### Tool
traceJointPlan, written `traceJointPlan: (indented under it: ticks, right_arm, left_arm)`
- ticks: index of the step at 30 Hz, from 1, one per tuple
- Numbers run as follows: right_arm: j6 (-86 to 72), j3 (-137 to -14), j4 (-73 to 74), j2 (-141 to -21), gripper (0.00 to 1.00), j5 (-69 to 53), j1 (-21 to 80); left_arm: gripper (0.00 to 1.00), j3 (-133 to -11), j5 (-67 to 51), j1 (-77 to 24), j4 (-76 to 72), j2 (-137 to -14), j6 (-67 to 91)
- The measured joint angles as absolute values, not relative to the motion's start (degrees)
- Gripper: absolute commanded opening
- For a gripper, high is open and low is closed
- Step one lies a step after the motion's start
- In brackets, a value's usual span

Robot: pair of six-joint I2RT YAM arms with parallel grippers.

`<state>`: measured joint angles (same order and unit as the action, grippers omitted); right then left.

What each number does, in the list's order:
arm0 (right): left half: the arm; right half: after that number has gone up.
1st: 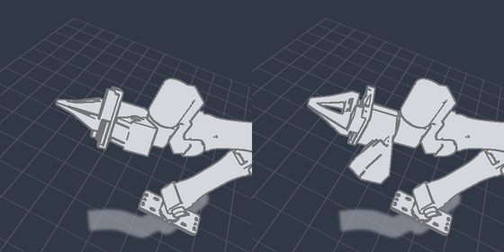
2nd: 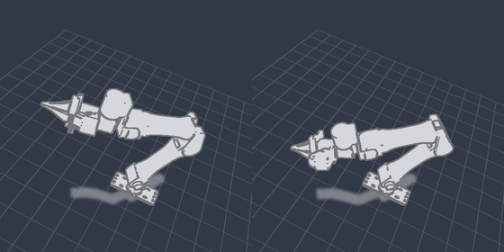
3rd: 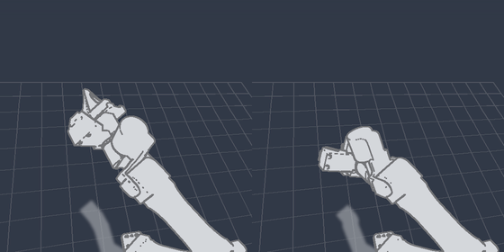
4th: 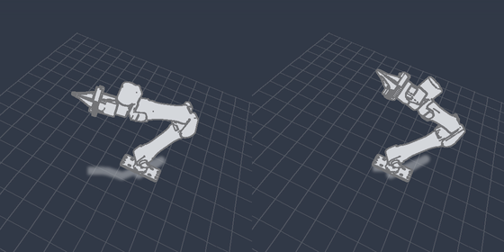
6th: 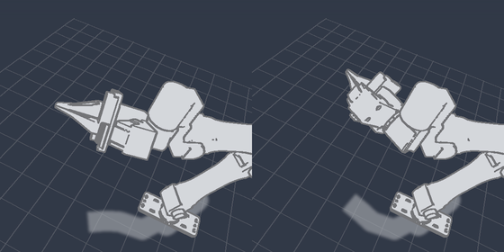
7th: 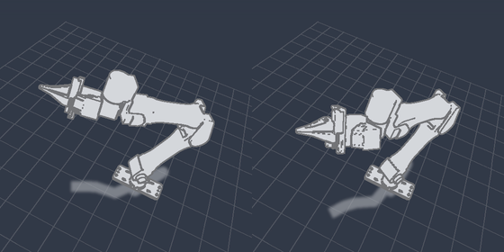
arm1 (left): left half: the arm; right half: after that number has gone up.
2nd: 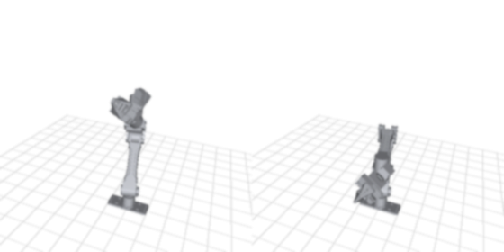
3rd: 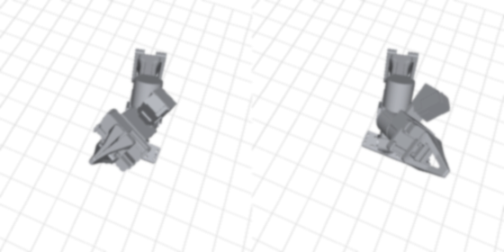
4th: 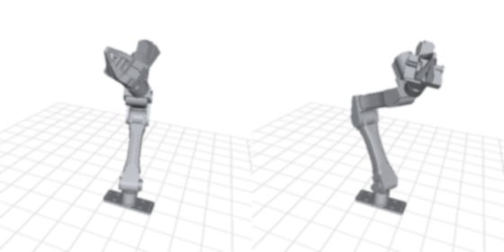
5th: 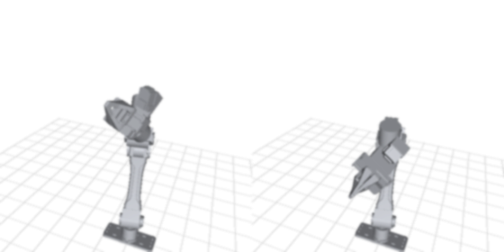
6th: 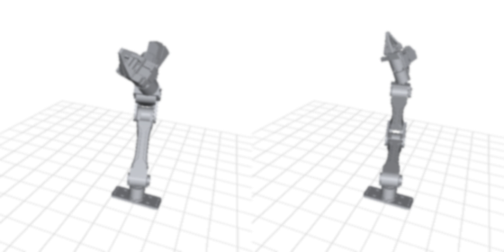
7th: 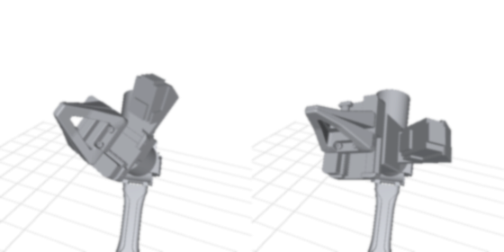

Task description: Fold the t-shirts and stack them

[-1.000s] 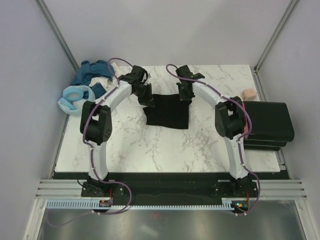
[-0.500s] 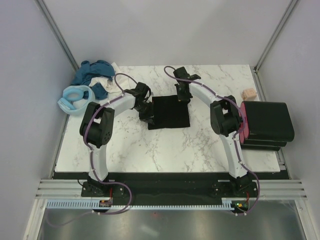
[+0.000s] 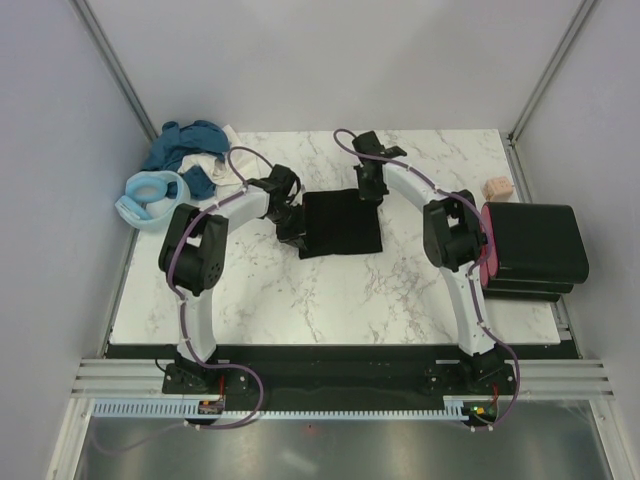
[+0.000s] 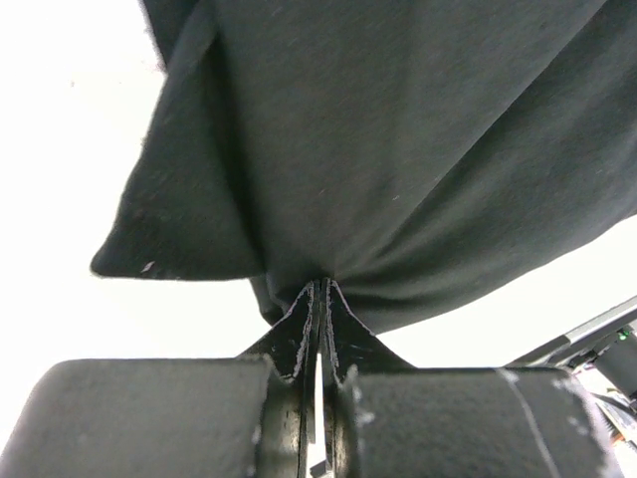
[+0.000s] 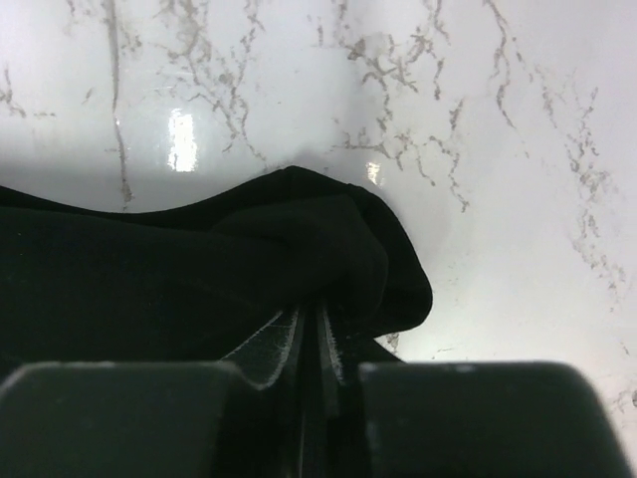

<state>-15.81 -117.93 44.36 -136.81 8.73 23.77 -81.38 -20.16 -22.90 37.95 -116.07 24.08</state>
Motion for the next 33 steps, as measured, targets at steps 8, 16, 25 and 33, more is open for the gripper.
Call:
traceJointPlan:
  ticks: [8, 16, 25, 33]
  right_arm:
    - [-15.2, -117.95, 44.66, -135.5, 0.42, 8.8, 21.74]
    - [-15.0, -116.03, 44.38, -122.65, 0.45, 8.34, 20.73]
    - [-17.52, -96.71, 43.07, -107.11, 0.44, 2.83, 24.43]
    - [-18.59, -86.43, 42.87, -104.2, 0.45, -1.08, 26.74]
  left_arm:
    - [0.02, -82.24, -19.4, -21.37, 40.4, -115.85, 23.42]
    - [0.1, -89.3, -16.51, -18.28, 44.86, -114.89, 23.0]
    - [0.11, -95.57, -16.43, -17.61, 48.82, -115.79, 23.03]
    - [0.12, -100.36, -16.05, -17.63, 53.65, -117.49, 26.17]
